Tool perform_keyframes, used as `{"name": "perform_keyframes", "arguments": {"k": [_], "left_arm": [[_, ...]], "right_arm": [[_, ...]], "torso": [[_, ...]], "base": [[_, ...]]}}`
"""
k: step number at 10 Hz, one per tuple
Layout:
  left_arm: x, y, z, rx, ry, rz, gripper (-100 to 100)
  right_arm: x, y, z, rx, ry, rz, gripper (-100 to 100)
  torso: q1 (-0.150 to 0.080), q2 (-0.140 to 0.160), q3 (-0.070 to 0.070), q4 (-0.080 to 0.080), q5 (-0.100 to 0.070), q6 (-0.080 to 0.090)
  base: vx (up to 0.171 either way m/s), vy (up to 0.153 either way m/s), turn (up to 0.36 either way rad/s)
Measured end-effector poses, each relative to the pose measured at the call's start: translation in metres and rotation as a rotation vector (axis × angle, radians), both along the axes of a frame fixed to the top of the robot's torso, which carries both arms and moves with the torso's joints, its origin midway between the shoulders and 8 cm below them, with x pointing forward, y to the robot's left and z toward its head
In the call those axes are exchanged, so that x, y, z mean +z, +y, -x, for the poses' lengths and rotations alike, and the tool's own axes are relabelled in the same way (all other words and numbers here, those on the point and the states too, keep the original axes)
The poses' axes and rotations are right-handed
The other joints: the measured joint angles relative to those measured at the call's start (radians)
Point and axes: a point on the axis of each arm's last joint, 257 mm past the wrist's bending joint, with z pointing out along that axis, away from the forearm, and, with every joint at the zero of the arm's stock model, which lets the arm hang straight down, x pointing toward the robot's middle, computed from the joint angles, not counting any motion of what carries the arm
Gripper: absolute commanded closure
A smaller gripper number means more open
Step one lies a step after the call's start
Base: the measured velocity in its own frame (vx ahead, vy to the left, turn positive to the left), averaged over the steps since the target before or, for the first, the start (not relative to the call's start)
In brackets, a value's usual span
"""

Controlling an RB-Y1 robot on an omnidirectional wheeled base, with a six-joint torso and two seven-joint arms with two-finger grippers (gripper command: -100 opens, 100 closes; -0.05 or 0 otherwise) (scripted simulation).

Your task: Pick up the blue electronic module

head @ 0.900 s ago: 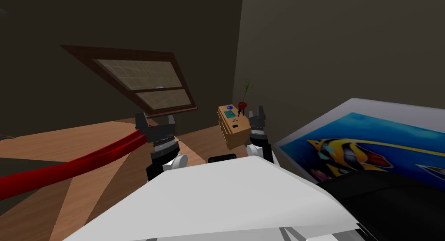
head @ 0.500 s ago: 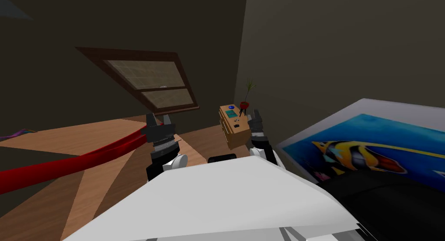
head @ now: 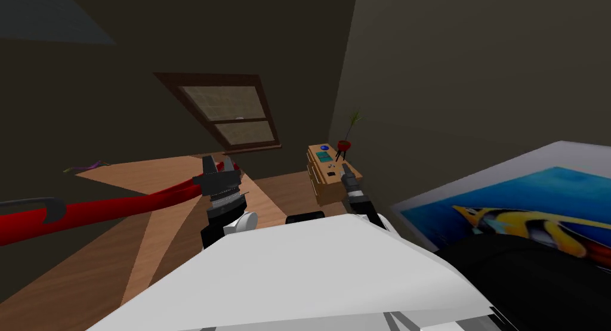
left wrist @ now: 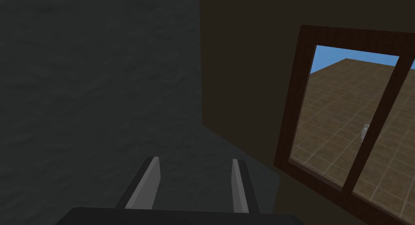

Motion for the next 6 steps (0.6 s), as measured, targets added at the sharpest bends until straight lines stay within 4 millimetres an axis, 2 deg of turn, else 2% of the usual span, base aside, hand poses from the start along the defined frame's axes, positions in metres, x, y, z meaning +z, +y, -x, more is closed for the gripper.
{"name": "perform_keyframes", "arguments": {"k": [4, 5, 6], "left_arm": [[0.000, 0.000, 0.000, 0.000, 0.000, 0.000, 0], [0.000, 0.000, 0.000, 0.000, 0.000, 0.000, 0], [0.000, 0.000, 0.000, 0.000, 0.000, 0.000, 0]], "right_arm": [[-0.064, -0.012, 0.016, -0.017, 0.181, 0.079, -100], [-0.086, -0.016, 0.021, -0.020, 0.238, 0.104, -100], [-0.096, -0.020, 0.028, -0.022, 0.274, 0.122, -100]], "torso": [[-0.001, 0.000, 0.000, 0.000, 0.000, 0.000], [0.000, -0.001, -0.001, 0.000, 0.000, 0.000], [-0.001, -0.001, -0.001, 0.000, 0.000, 0.000]], "base": [[0.009, 0.030, 0.180], [0.020, 0.027, 0.144], [0.020, 0.038, 0.332]]}}
